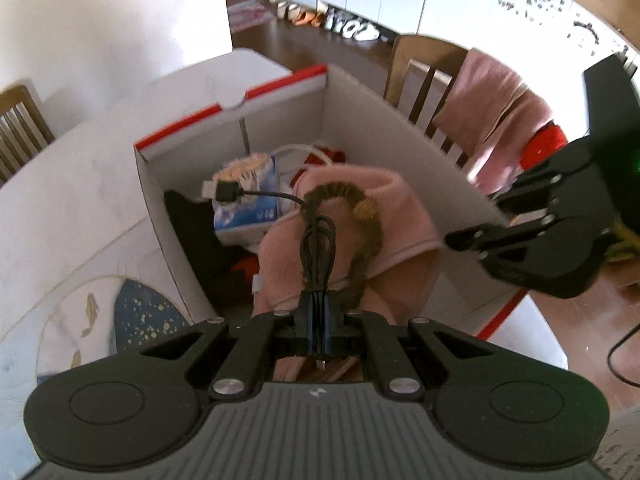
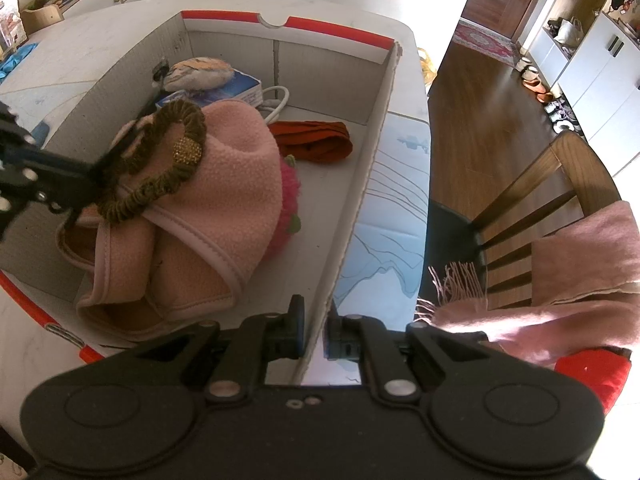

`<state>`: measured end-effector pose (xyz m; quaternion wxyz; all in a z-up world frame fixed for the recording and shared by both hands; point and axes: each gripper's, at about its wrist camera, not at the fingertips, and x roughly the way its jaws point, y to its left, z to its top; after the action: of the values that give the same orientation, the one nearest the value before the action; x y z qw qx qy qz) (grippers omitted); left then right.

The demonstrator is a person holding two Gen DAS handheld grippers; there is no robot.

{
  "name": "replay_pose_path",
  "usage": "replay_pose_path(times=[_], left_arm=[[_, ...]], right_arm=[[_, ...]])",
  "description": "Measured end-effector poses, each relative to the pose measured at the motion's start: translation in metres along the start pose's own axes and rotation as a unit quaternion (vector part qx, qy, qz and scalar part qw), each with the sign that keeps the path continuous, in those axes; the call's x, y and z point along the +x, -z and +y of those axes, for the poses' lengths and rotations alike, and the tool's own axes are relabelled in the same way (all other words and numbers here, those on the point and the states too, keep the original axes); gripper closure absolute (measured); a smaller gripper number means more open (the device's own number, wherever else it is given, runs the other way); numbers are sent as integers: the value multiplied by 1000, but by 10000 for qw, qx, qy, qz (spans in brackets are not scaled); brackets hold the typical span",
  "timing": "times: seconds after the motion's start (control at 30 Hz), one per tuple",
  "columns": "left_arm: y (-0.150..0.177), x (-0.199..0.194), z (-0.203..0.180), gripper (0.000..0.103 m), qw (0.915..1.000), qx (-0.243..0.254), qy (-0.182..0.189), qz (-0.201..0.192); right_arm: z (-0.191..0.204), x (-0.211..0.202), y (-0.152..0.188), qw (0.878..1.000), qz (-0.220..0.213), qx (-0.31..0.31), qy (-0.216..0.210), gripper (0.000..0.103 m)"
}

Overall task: Organize objects
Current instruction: 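Carry the cable with the left gripper into the box and release it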

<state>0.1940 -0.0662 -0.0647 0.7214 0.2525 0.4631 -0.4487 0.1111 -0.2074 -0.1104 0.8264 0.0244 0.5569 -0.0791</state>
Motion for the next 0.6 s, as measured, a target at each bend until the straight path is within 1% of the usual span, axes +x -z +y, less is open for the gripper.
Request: replay_pose_path(times=[0.2, 0.4, 0.6], left_arm=[[5, 16, 3, 99, 9997, -15, 42, 233], [10, 24, 3, 99, 9994, -69, -8, 330], [12, 19, 4, 97, 9996, -190, -5, 228]], right_arm=[[0, 0, 0, 10000, 0, 6, -3, 96], [-1, -1, 0, 10000, -13, 2, -12, 95], [-3, -10, 1, 9999, -114, 0, -39, 92]])
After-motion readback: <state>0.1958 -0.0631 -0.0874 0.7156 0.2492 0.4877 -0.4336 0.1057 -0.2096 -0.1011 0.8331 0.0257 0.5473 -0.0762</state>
